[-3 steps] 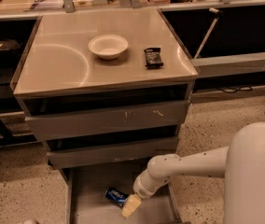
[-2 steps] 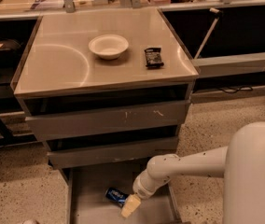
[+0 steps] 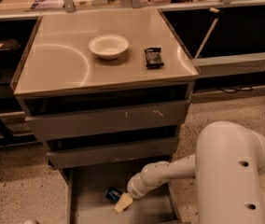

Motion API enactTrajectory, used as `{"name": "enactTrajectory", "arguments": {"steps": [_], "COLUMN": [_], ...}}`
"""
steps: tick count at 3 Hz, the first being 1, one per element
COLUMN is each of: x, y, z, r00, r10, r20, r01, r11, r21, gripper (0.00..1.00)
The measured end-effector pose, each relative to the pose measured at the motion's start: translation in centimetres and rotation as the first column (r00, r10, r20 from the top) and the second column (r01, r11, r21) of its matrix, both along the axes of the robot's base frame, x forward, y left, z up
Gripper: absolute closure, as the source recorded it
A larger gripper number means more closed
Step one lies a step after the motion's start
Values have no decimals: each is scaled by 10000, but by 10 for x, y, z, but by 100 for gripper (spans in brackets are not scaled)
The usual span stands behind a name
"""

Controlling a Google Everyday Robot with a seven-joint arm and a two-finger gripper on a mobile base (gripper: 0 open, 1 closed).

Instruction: Pick pepsi can from bottom drawer and place on counter

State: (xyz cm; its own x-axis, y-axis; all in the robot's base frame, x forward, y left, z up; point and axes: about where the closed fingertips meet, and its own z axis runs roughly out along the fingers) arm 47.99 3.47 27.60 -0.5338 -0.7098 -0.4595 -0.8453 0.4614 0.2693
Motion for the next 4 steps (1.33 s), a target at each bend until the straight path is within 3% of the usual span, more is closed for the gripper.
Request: {"name": "enactTrajectory", "arguments": {"steps": [1, 4], "x": [0, 21], "y": [0, 34], "z": [0, -72], "r00": [10000, 9975], "r10": [0, -596], "r20": [0, 378], "r01": [0, 584], "r11": [10000, 9978], "r21": [0, 326], "gripper": [0, 0]}}
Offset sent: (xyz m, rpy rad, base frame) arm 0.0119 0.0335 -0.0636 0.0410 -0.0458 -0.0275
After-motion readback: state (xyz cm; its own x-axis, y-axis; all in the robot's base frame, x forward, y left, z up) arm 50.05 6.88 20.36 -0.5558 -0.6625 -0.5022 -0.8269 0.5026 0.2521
